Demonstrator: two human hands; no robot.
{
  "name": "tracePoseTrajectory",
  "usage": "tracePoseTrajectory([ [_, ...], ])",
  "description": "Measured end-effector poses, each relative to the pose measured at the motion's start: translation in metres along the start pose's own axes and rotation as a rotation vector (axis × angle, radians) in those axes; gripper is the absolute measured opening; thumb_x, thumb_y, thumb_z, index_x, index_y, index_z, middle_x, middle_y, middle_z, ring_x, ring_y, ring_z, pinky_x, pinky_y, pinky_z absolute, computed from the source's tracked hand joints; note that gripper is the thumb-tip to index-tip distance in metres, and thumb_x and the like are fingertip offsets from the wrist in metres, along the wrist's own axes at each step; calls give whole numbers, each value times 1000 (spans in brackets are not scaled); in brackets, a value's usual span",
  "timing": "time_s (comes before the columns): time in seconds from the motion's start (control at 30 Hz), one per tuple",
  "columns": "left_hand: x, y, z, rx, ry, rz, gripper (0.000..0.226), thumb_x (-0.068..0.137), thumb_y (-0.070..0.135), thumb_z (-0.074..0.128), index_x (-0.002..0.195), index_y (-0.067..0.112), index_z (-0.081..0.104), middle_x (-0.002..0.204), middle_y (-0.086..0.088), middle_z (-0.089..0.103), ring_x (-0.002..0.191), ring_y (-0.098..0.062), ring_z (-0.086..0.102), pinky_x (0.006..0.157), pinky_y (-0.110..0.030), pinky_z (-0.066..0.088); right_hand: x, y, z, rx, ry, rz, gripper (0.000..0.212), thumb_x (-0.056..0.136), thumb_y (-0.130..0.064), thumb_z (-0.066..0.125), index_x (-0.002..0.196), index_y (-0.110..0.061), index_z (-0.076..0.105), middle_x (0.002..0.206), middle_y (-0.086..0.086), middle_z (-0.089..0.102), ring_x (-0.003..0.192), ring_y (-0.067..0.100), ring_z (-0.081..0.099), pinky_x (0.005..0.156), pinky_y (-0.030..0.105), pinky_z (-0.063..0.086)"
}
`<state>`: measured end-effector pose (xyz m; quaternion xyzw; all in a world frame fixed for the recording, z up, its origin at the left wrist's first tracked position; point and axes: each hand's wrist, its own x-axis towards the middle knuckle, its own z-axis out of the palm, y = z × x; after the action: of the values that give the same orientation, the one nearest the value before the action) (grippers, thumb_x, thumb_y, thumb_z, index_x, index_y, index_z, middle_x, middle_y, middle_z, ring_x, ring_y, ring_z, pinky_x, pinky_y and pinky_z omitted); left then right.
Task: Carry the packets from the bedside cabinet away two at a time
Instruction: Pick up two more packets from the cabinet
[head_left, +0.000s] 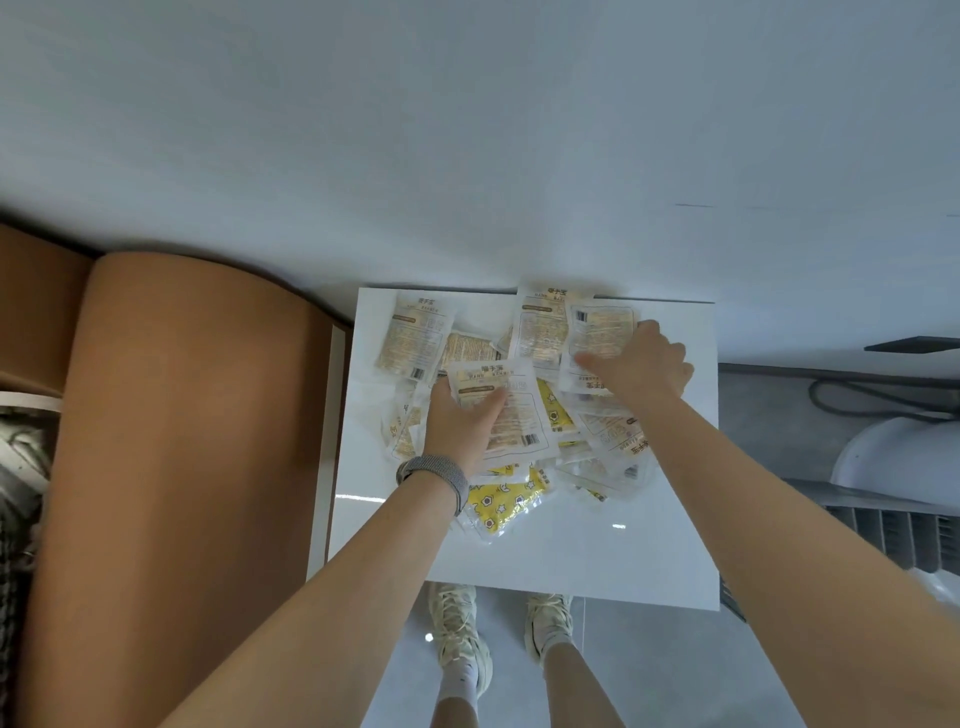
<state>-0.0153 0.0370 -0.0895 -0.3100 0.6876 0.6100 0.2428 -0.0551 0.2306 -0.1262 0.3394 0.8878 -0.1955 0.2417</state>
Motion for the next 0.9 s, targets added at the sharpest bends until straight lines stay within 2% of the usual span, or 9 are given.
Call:
tracePoseTrajectory([
  [0.13,-4,-3,0,-25,42,140,74,90,7,65,144,38,25,151,5,33,130,-20,48,98,-43,51,-12,0,-4,131,131,-74,44,86,-48,64,112,-15,53,97,2,60,104,26,54,88,35,40],
  [0.23,-7,0,3,123,36,231,34,93,10,61,117,34,55,128,19,50,124,-19,53,94,-37,54,-47,-3,-17,710,43,-96,25,99,-38,48,100,-14,56,91,-3,62,79,13,59,59,15,46],
  [0.33,-17,11,9,-41,-108,-37,15,93,38,61,100,27,69,112,15,63,116,-13,57,107,-32,40,-92,-3,-16,969,-133,-133,23,101,-35,45,106,-18,60,93,-13,66,88,2,63,74,14,48],
  [0.4,-20,11,9,-97,-167,-177,56,81,65,60,119,24,61,122,12,57,116,-12,50,109,-39,33,-116,0,-9,893,-273,-222,21,101,-31,46,87,-20,56,72,-21,61,70,-6,57,68,13,42],
  [0.47,-21,6,8,-25,-145,-95,77,59,74,72,108,15,69,110,-4,68,102,-24,62,96,-47,47,-124,5,-1,712,-327,-317,36,101,-32,47,68,-19,43,53,-16,44,51,1,39,54,18,31],
  [0.6,-16,-3,-5,11,-44,-45,28,73,43,79,80,18,68,83,-2,73,83,-20,68,76,-40,56,-95,15,-9,551,46,-249,17,94,-37,59,101,-23,65,90,-14,63,79,1,55,69,16,40],
  [0.67,-14,-7,-12,-19,-5,-39,28,77,43,77,87,19,67,85,3,73,84,-13,69,71,-25,54,-62,18,-14,402,150,-145,48,86,-43,67,126,-19,54,117,-5,61,111,17,52,88,28,42],
  [0.77,-12,-12,-17,-20,21,-27,32,78,48,75,91,20,67,88,2,72,80,-8,66,59,-11,50,-24,15,-16,110,28,-1,83,77,-59,70,139,-14,38,132,6,54,127,28,44,101,43,37],
  [0.9,-13,-15,-17,-7,-9,-20,38,74,54,76,80,19,63,87,-2,67,78,-15,60,62,-15,47,-5,10,-11,-10,-97,31,73,75,-55,74,124,-11,42,110,5,58,112,28,55,90,38,37],
])
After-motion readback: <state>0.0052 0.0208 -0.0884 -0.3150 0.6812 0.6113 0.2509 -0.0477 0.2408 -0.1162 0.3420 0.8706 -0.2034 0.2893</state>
